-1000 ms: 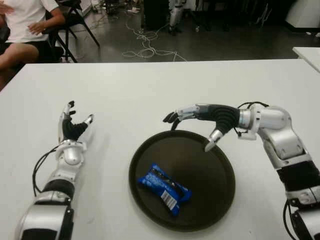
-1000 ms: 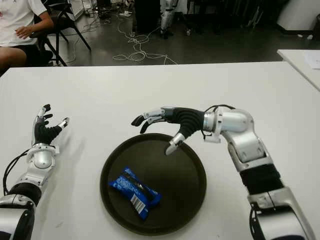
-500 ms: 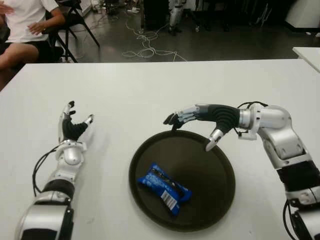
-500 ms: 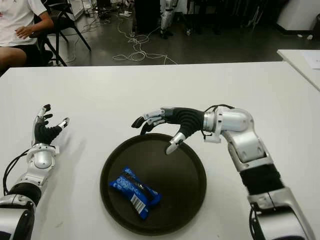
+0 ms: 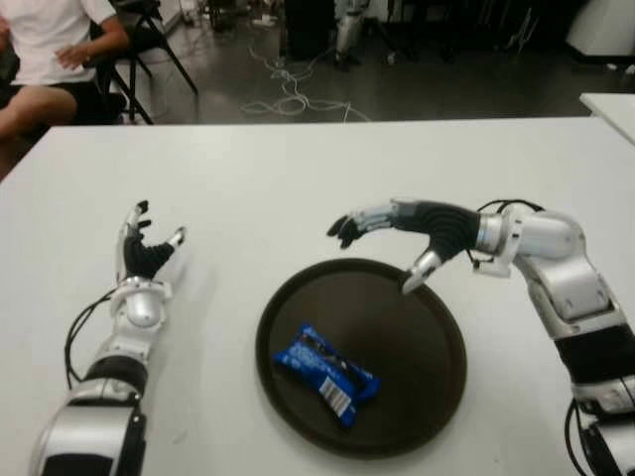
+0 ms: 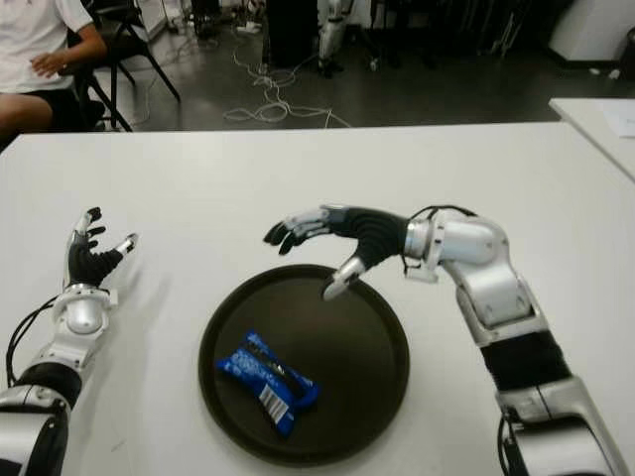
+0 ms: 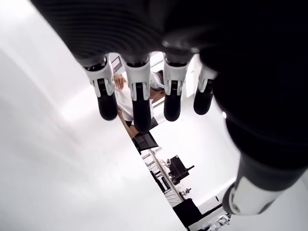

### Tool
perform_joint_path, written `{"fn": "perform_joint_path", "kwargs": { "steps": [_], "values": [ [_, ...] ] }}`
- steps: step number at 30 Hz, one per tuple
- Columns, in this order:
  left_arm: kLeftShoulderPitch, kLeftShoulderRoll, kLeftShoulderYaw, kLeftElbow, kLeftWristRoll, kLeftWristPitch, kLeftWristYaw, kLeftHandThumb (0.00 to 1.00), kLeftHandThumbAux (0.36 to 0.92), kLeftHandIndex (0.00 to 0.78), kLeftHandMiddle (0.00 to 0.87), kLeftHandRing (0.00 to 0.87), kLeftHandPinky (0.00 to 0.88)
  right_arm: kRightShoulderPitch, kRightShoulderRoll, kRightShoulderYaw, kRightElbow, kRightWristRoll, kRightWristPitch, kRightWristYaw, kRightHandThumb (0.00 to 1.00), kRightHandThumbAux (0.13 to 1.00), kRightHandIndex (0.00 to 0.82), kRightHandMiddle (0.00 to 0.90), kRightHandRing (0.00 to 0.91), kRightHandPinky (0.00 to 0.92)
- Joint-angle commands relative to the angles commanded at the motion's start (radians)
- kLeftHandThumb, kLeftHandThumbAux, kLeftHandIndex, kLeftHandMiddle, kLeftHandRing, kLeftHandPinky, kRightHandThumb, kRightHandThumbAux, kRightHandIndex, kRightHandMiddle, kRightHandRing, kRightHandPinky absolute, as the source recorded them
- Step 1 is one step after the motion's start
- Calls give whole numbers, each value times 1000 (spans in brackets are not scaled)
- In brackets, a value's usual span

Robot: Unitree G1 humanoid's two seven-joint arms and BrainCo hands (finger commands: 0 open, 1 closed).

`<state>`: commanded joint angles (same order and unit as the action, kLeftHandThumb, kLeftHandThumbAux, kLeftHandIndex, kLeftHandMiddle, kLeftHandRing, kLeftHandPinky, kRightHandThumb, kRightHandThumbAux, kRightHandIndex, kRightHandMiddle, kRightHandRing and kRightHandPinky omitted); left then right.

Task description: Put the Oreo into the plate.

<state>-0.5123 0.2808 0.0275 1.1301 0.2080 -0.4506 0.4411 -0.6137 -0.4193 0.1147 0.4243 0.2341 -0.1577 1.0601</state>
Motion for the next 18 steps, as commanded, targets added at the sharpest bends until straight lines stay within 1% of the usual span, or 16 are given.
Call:
{"fn": "perform_joint_path", "kwargs": {
  "steps": [1, 3, 5, 7, 9, 10, 11, 12, 13, 16, 18],
  "values": [
    [0, 0, -1, -1, 1, -1, 2, 256, 714, 79, 136, 142, 144, -19, 0, -7, 41, -1, 4, -1, 0, 657, 211, 190, 171, 118],
    [1, -1, -2, -2, 2, -1, 3, 247, 715, 80, 135, 141, 148, -38, 1, -15, 83, -4, 1, 1, 0, 658, 194, 180, 158, 106],
    [1, -1, -2, -2, 4, -3, 7, 240, 714, 80, 136, 145, 159, -10, 10, -28, 62, -9, 3, -41, 0, 664, 181, 173, 148, 93],
    [1, -3, -2, -2, 4, -4, 10, 235, 714, 80, 136, 147, 165, 24, 25, -54, 38, -35, 0, -144, 0, 677, 172, 171, 145, 86],
    [0, -4, -2, -1, 5, -4, 13, 238, 714, 80, 137, 148, 165, 19, 37, -66, 72, -82, -27, -245, 0, 705, 156, 167, 146, 82],
    [0, -4, -2, 0, 5, -4, 14, 239, 714, 80, 137, 148, 166, -4, 44, -69, 142, -107, -49, -292, 0, 710, 152, 164, 146, 80],
    [0, -5, -2, 1, 5, -4, 15, 242, 715, 81, 138, 150, 168, -39, 55, -73, 242, -135, -64, -364, 0, 716, 149, 160, 143, 78],
    [-1, -5, -2, 2, 5, -5, 15, 247, 717, 81, 137, 150, 167, -65, 63, -76, 313, -153, -75, -411, 0, 719, 143, 151, 134, 73],
    [-1, -5, -2, 3, 4, -5, 15, 251, 718, 81, 137, 150, 166, -82, 69, -78, 360, -164, -86, -441, 0, 721, 140, 146, 128, 70],
    [-2, -6, -1, 4, 3, -6, 14, 259, 721, 80, 134, 146, 160, -152, 81, -91, 519, -211, -83, -626, 0, 735, 119, 121, 98, 50],
    [-1, -6, -1, 5, 3, -5, 13, 261, 722, 80, 132, 145, 158, -175, 86, -92, 581, -234, -93, -713, 0, 743, 111, 111, 86, 40]
  ]
}}
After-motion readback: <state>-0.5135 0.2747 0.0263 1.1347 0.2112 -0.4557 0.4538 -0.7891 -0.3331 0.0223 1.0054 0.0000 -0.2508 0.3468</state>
